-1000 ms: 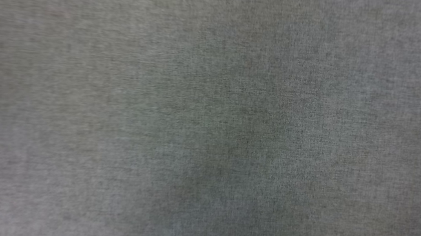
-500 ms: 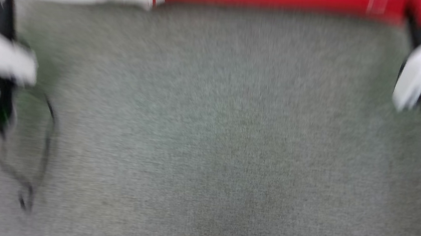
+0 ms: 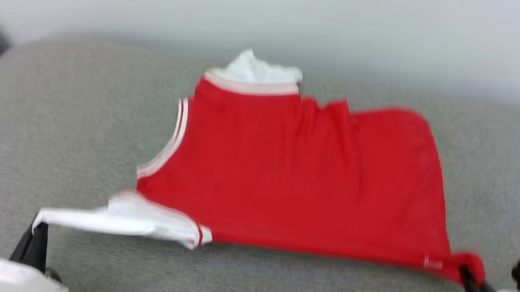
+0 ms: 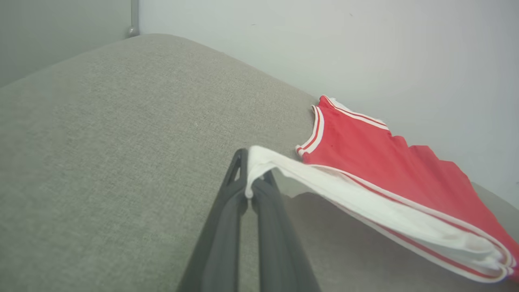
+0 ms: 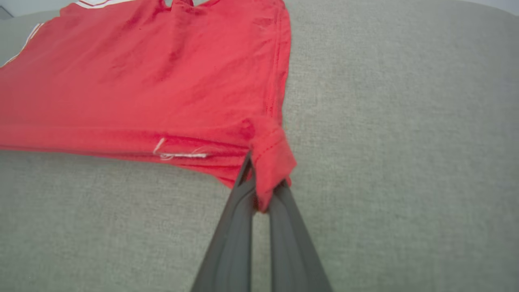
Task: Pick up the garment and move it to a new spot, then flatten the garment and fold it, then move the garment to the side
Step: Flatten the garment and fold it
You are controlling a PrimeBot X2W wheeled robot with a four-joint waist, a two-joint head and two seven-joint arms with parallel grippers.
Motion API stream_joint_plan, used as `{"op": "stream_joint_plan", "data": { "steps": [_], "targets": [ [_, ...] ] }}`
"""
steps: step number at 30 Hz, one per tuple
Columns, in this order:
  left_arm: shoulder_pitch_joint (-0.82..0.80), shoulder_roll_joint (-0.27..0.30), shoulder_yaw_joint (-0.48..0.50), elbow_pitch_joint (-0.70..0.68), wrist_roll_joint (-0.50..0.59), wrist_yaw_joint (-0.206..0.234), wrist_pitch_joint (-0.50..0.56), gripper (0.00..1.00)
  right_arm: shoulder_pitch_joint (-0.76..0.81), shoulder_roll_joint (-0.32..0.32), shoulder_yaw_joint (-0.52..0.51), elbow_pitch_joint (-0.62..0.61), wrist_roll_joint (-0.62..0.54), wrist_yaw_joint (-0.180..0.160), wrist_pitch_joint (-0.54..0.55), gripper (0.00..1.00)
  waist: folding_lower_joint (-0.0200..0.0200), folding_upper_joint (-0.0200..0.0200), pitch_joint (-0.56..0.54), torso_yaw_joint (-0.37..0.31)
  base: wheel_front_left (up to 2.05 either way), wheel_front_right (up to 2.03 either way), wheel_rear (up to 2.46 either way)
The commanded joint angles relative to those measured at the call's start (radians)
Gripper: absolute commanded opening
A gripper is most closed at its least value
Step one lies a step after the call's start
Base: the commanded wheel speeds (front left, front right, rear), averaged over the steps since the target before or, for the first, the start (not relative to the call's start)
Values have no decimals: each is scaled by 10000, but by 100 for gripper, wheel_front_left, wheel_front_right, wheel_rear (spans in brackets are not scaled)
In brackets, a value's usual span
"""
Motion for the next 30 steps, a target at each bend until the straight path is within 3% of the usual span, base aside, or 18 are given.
{"op": "stream_joint_plan", "data": {
  "steps": [1, 8, 13, 21, 30],
  "targets": [
    [769, 366, 295, -554, 27, 559, 175, 0, 932, -10, -677, -574, -192, -177, 271, 0, 6, -1, -976, 406, 0, 0, 0],
    [2905, 422, 336, -3099, -23, 1777, 1072, 0, 3543, 1297, -1693, -3098, -649, -171, 1427, 0, 6, -1, -1291, 632, 0, 0, 0],
    [3271, 508, 115, -3857, 80, 2070, 1459, 0, 3915, 1541, -1650, -3810, -785, -156, 2068, 0, 6, -1, -1146, 566, 0, 0, 0],
    [1273, 684, -903, -3244, 282, 1435, 2492, 0, 2406, 1033, -809, -3343, -789, -107, 2841, 0, 6, -1, -211, 307, 0, 0, 0],
    [-1440, 451, -1457, -1212, 229, 529, 2952, 0, 30, 628, -114, -1489, -682, -106, 2720, 0, 6, -1, 1165, -106, 0, 0, 0]
  ]
}}
